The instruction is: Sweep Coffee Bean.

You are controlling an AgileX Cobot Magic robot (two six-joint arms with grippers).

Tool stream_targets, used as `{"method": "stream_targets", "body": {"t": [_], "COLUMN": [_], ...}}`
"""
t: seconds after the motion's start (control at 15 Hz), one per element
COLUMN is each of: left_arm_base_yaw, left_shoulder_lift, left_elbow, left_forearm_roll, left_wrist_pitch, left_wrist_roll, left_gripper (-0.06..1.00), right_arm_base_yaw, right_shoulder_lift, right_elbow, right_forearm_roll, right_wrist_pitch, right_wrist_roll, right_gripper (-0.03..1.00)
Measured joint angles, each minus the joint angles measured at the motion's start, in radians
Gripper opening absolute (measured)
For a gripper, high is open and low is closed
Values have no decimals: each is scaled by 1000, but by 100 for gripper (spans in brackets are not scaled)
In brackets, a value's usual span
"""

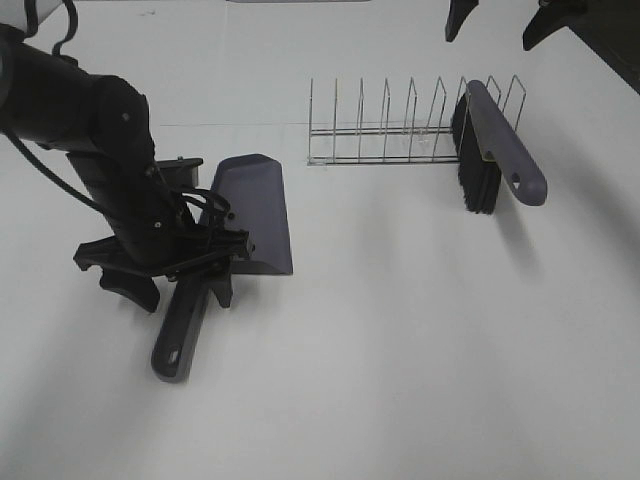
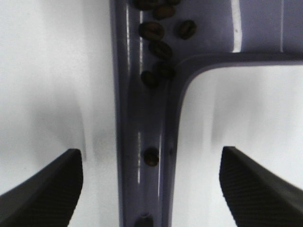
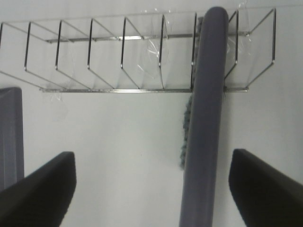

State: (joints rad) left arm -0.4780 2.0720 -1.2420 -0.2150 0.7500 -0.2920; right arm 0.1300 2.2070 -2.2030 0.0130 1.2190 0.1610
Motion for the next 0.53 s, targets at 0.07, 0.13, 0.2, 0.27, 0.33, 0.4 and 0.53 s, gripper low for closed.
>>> {"method": "stream_targets", "body": {"t": [0.07, 0.13, 0.2, 0.27, 0.33, 0.4, 0.53], "left_arm_base_yaw": [0, 0, 0, 0, 0, 0, 0], "left_shoulder_lift": [-31, -78, -130, -194, -293, -329, -470], "left_elbow": [0, 0, 0, 0, 0, 0, 0], "left_forearm_roll": [11, 29, 53, 87, 140, 164, 241], "left_wrist_pitch": [7, 22, 43, 77, 145, 179, 344], "left_wrist_roll": [0, 0, -4, -7, -11, -12, -31], "left_gripper": [73, 73, 73, 73, 73, 73, 73], "right_arm_base_yaw": [0, 0, 0, 0, 0, 0, 0], "right_shoulder_lift": [-61, -84, -132, -219, -285, -367, -491], "right_elbow": [90, 125, 193, 321, 406, 493, 630], "right_forearm_roll": [0, 0, 0, 0, 0, 0, 0], "right_wrist_pitch": [0, -1, -1, -2, -2, -2, -1], "right_wrist_roll": [-15, -18, -24, -40, -45, -49, -68], "right_gripper": [75, 75, 75, 75, 75, 75, 75]}}
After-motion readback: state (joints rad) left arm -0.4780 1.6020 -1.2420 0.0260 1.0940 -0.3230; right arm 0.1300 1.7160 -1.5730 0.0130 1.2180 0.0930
